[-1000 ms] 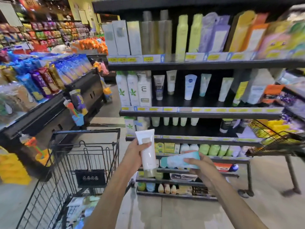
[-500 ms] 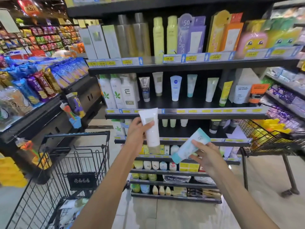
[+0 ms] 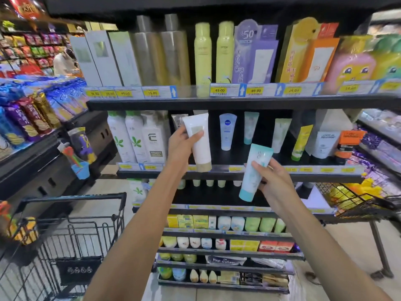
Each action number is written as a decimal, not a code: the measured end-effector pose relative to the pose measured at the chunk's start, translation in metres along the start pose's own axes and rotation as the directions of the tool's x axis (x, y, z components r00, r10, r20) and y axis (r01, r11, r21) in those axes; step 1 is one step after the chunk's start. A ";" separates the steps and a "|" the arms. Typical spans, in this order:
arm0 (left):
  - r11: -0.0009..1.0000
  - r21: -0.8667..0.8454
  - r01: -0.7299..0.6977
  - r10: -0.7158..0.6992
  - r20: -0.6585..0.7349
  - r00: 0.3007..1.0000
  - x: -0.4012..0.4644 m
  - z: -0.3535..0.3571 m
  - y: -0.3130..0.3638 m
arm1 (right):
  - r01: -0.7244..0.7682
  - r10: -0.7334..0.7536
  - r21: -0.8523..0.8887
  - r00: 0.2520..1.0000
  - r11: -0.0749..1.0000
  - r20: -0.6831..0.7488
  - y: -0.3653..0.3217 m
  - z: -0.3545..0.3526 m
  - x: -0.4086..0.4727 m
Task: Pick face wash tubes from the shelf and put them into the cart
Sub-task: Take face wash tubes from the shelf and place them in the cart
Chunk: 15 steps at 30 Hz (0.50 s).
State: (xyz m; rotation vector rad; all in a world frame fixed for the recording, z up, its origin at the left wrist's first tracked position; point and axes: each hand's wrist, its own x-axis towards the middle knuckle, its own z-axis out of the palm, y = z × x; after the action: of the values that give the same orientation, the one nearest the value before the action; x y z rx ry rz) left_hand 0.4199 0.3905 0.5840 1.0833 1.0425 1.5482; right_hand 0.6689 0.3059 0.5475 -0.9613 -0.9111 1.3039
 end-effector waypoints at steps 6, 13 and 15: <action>0.999 0.027 -0.023 0.023 -0.021 1.000 0.066 0.014 -0.013 | 0.026 -0.026 -0.073 1.000 0.997 0.001 -0.008 0.005 0.039; 0.983 0.174 -0.052 0.061 -0.051 0.997 0.110 0.021 -0.046 | 0.037 -0.036 -0.106 0.999 0.994 0.015 -0.006 -0.006 0.062; 0.977 0.206 -0.048 0.058 -0.039 0.998 0.121 0.019 -0.058 | 0.048 -0.047 -0.106 0.999 0.993 0.006 -0.006 -0.010 0.067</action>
State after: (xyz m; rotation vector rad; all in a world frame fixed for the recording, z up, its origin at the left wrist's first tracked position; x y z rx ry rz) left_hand 0.4317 0.5216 0.5527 1.2302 1.2334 1.5380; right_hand 0.6838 0.3719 0.5498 -1.0134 -1.0084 1.2275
